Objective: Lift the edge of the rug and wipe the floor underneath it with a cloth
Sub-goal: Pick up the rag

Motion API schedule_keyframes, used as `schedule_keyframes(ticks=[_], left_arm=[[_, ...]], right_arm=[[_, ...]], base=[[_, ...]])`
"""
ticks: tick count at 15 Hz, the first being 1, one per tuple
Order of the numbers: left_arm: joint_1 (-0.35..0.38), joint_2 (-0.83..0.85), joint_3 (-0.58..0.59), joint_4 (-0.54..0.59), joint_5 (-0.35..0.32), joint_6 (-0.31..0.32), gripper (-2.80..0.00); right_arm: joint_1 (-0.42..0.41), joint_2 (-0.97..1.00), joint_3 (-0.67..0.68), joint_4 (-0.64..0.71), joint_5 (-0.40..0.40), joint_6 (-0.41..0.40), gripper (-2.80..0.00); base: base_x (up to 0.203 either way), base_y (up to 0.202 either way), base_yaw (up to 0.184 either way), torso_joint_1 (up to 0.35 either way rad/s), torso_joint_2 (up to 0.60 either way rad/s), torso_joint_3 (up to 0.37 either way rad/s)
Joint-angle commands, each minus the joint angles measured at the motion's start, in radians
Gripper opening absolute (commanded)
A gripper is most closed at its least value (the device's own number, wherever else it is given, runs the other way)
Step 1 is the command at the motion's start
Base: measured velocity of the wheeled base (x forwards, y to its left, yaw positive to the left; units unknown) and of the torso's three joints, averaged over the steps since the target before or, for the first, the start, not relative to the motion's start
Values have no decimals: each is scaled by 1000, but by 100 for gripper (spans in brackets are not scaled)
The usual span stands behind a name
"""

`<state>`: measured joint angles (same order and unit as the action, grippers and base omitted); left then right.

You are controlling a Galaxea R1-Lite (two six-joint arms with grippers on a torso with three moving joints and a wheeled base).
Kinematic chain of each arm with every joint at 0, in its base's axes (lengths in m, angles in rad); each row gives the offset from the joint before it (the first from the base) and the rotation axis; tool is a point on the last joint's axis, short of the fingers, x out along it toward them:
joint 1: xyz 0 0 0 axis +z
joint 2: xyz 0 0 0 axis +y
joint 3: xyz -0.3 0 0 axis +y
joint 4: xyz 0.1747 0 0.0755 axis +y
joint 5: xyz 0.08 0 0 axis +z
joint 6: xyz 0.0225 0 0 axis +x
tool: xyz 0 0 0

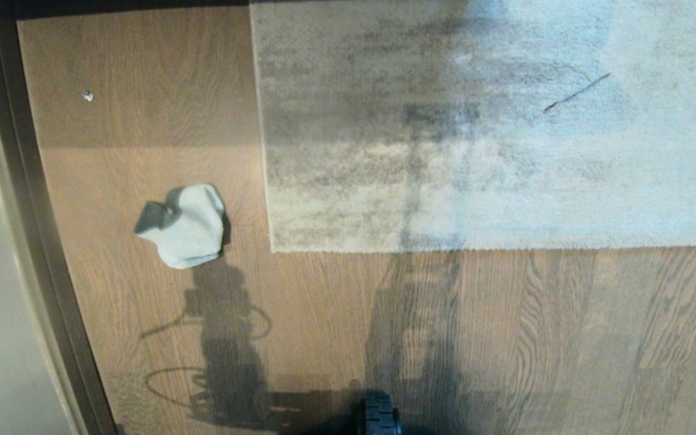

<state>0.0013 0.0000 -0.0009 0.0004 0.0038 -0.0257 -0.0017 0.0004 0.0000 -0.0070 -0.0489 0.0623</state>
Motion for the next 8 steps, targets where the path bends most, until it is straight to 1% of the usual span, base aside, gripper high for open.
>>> schedule_keyframes(ticks=[1, 8], left_arm=[[0, 0, -1, 1, 1, 0, -280], [0, 0, 0, 0, 1, -2, -280]], right_arm=[[0, 0, 0, -1, 0, 1, -280], [0, 0, 0, -1, 0, 1, -280]], base=[[0, 0, 0, 0, 0, 0], [0, 0, 0, 0, 0, 0]])
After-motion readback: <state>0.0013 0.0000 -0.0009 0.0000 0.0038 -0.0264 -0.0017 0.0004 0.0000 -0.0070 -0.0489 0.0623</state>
